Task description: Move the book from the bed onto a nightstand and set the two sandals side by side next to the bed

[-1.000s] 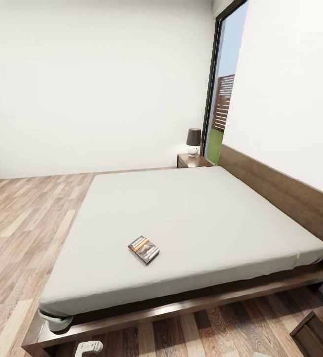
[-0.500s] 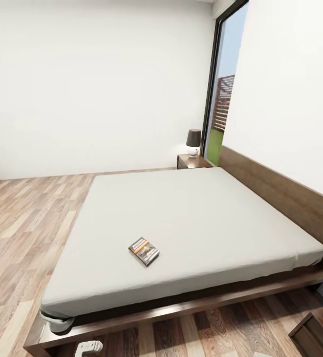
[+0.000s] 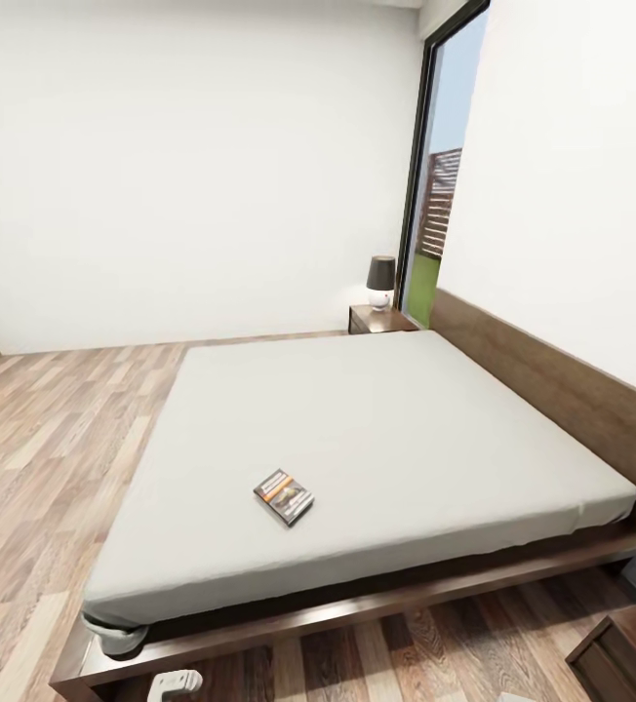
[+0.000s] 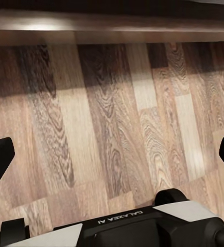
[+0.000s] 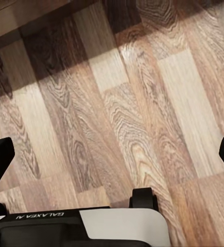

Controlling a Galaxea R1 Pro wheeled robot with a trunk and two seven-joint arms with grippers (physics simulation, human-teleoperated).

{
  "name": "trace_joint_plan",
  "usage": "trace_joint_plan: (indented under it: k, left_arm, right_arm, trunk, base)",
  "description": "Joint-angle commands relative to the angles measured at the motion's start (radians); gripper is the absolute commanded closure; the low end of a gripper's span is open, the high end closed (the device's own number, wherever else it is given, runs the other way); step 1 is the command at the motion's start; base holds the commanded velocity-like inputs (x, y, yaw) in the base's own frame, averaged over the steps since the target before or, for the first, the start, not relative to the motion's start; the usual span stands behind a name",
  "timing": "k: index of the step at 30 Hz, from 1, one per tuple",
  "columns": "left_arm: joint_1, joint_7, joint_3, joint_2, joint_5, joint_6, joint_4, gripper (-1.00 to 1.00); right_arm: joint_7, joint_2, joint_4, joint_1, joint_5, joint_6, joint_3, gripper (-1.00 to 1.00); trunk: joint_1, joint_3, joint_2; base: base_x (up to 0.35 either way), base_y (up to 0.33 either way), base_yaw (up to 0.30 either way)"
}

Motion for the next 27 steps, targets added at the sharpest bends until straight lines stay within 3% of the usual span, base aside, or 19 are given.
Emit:
trace_joint_plan:
  k: [1,27]
  left_arm:
    - [-0.001,-0.005,0.009,0.000,-0.009,0.001,-0.001,-1.00]
    - [-0.001,-0.005,0.009,0.000,-0.009,0.001,-0.001,-1.00]
  right_arm:
    - [0.005,0.000,0.000,0.000,-0.004,0.002,-0.005,-1.00]
    - [0.005,0.000,0.000,0.000,-0.009,0.002,-0.005,-1.00]
  trunk:
    - [-0.004,0.002,0.006]
    - [-0.104,0.084,0.188]
  base:
    - [0.000,0.000,0.000]
    - [0.000,0.000,0.000]
